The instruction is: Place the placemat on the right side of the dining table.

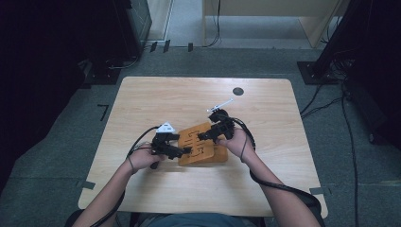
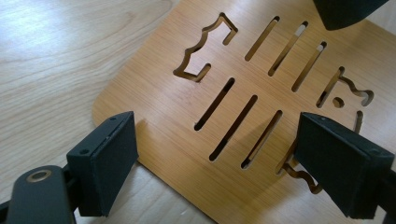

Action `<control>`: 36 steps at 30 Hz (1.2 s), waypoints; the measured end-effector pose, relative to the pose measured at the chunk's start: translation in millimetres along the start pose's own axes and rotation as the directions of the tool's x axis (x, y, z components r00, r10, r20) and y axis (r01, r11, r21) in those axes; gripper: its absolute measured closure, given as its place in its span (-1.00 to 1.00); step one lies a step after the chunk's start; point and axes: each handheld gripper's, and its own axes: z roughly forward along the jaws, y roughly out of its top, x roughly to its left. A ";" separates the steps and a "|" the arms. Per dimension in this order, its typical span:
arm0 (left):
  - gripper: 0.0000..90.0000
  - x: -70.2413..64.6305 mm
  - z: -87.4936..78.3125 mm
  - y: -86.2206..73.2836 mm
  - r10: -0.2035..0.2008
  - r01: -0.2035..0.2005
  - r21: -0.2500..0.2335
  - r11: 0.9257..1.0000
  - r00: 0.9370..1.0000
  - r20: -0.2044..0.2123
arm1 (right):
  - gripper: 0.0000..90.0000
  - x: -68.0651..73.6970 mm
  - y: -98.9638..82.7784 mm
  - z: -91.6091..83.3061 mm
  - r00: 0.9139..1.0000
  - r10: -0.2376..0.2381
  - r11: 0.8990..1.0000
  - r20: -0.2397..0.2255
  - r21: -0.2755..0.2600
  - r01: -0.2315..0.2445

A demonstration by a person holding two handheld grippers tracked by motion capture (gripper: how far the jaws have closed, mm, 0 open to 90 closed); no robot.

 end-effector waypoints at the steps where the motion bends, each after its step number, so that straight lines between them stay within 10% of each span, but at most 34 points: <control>1: -0.72 -0.7 0.1 0.3 0.000 0.000 0.001 1.000 1.000 0.002 | -0.45 1.3 0.6 -1.6 1.000 -0.002 1.000 0.000 0.002 0.002; 21: -0.78 -2.2 -1.6 0.4 -0.032 0.031 0.009 0.999 0.993 0.110 | -0.11 17.2 9.2 -29.0 0.995 0.063 0.998 -0.077 0.026 -0.062; 31: -0.79 -0.3 -0.9 -0.8 -0.031 0.031 0.000 1.000 0.994 0.102 | 0.15 16.5 3.5 -7.2 0.982 0.153 0.984 -0.108 0.107 -0.141; 35: -0.86 3.3 0.2 -3.0 -0.046 0.047 -0.010 0.999 0.994 0.100 | 0.51 13.1 3.8 -3.0 0.974 0.203 0.975 -0.098 0.107 -0.193; 36: -0.92 4.3 0.8 -4.1 -0.046 0.047 -0.003 0.999 0.995 0.092 | 0.60 7.3 5.1 -0.2 0.948 0.295 0.951 -0.120 0.133 -0.279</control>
